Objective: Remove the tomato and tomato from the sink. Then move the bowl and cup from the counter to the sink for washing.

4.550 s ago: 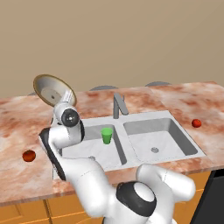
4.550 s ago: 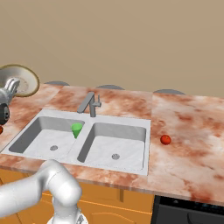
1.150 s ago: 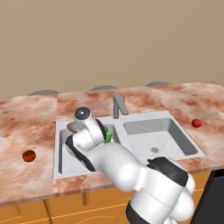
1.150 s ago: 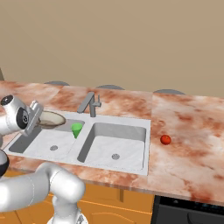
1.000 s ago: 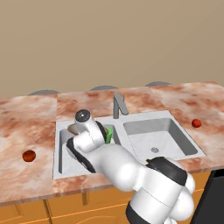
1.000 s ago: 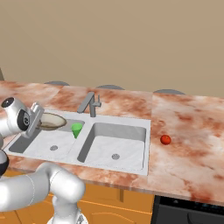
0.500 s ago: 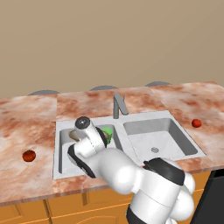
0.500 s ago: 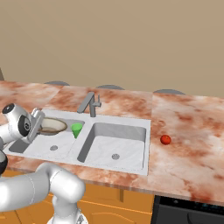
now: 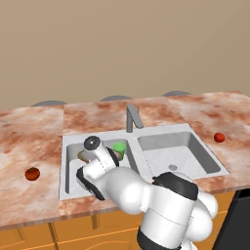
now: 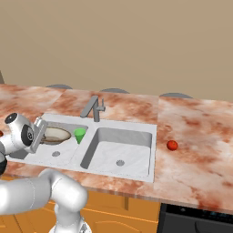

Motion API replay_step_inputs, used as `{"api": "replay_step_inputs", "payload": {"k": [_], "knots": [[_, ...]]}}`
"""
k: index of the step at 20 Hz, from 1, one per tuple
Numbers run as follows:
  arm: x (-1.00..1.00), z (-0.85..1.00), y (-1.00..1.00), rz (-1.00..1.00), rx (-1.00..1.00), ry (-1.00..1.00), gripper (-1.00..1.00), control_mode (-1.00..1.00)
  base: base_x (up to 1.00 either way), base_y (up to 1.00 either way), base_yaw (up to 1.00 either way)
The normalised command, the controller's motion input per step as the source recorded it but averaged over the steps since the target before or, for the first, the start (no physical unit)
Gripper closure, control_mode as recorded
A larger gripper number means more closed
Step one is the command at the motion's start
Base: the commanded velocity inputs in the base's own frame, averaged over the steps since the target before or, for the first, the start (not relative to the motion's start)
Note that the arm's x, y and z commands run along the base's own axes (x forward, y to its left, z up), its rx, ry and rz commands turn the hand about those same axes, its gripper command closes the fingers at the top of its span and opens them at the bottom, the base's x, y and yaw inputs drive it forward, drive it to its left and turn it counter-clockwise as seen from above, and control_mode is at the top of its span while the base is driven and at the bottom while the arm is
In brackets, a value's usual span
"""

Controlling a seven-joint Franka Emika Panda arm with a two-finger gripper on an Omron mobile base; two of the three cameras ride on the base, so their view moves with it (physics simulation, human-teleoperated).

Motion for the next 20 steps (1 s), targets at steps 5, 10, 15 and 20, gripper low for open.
{"api": "replay_step_inputs", "payload": {"k": [5,10,15,20], "knots": [[0.02,-0.22,0.21,-0.05,0.01,0.02,1.0,-1.0,0.0,0.0,0.0],[0.04,-0.17,0.15,-0.04,0.01,0.03,1.0,-1.0,0.0,0.0,0.0],[0.06,-0.14,0.02,-0.04,0.0,0.02,1.0,-1.0,0.0,0.0,0.0],[0.08,-0.15,0.0,-0.03,0.0,0.01,1.0,-1.0,0.0,0.0,0.0]]}}
